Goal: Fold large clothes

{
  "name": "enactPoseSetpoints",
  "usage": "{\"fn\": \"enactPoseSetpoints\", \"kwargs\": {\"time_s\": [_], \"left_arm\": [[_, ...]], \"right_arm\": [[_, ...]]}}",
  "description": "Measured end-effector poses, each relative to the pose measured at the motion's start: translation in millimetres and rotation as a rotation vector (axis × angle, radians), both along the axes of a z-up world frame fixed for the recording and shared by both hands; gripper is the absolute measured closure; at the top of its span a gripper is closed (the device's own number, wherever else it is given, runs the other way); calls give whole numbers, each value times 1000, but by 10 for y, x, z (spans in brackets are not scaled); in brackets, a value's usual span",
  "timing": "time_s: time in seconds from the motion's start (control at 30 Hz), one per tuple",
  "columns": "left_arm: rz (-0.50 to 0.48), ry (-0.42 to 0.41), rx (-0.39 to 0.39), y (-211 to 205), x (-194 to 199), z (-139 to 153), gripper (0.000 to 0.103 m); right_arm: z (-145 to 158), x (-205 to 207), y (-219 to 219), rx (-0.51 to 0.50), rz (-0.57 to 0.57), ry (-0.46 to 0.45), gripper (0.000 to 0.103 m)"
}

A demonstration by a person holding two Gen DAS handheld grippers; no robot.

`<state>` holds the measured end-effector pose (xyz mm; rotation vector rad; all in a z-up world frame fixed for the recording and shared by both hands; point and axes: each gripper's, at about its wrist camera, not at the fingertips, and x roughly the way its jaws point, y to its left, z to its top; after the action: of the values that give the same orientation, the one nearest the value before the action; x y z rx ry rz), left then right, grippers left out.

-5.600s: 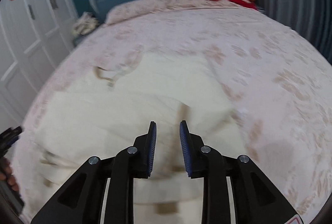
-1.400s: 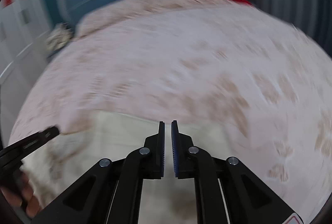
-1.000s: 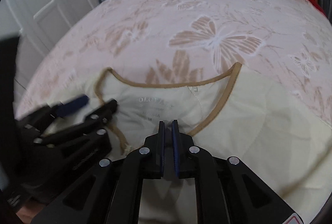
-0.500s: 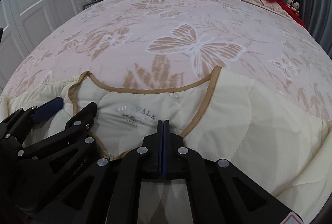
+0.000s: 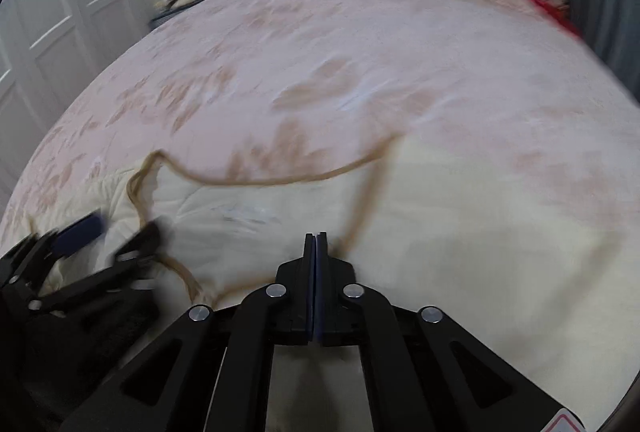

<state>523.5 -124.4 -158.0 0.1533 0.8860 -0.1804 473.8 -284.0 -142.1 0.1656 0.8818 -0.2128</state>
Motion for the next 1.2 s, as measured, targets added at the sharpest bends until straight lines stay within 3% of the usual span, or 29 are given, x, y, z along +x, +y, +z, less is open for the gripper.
{"fn": "enactPoseSetpoints", "kwargs": {"time_s": [0.1, 0.17, 0.23, 0.4, 0.6, 0.77, 0.87, 0.93, 0.97, 1.0, 1.03, 1.07, 1.1, 1.2], "left_arm": [[26, -6, -90, 517, -434, 343, 19], [38, 27, -144, 1007, -876, 522, 17], [53, 65, -182, 1417, -1273, 602, 13], [158, 191, -296, 2566, -2478, 584, 11], [227, 335, -415, 3004, -3343, 265, 11], [256, 370, -519, 2886, -3506, 74, 11], [263, 349, -513, 2785, -3520, 74, 15], [254, 376, -513, 2720, -3525, 62, 42], [254, 379, -511, 2720, -3530, 65, 46], [244, 385, -499, 2686, -3537, 87, 63], [236, 389, -487, 2664, -3548, 111, 78], [229, 381, -472, 2644, -3569, 163, 79], [221, 370, -472, 2637, -3595, 219, 87], [187, 328, -490, 2652, -3700, 441, 93]], "right_arm": [[469, -713, -129, 23, 34, -74, 76], [630, -1350, -272, 48, 35, -85, 55], [686, -2009, -422, 65, 17, -74, 47], [551, -3839, -715, 110, -86, 40, 39], [107, -5147, -848, 296, -246, 132, 37], [-55, -5342, -953, 466, -341, 62, 36], [-103, -5255, -952, 579, -359, 15, 36], [-155, -5189, -917, 625, -356, -1, 36], [-147, -5104, -906, 624, -364, 7, 36], [-154, -5051, -891, 623, -370, 13, 38], [-145, -5003, -860, 620, -362, 5, 52], [-119, -4971, -820, 600, -355, 9, 84], [-87, -4926, -764, 581, -326, 24, 97], [155, -4954, -633, 485, -265, -5, 98]]}}
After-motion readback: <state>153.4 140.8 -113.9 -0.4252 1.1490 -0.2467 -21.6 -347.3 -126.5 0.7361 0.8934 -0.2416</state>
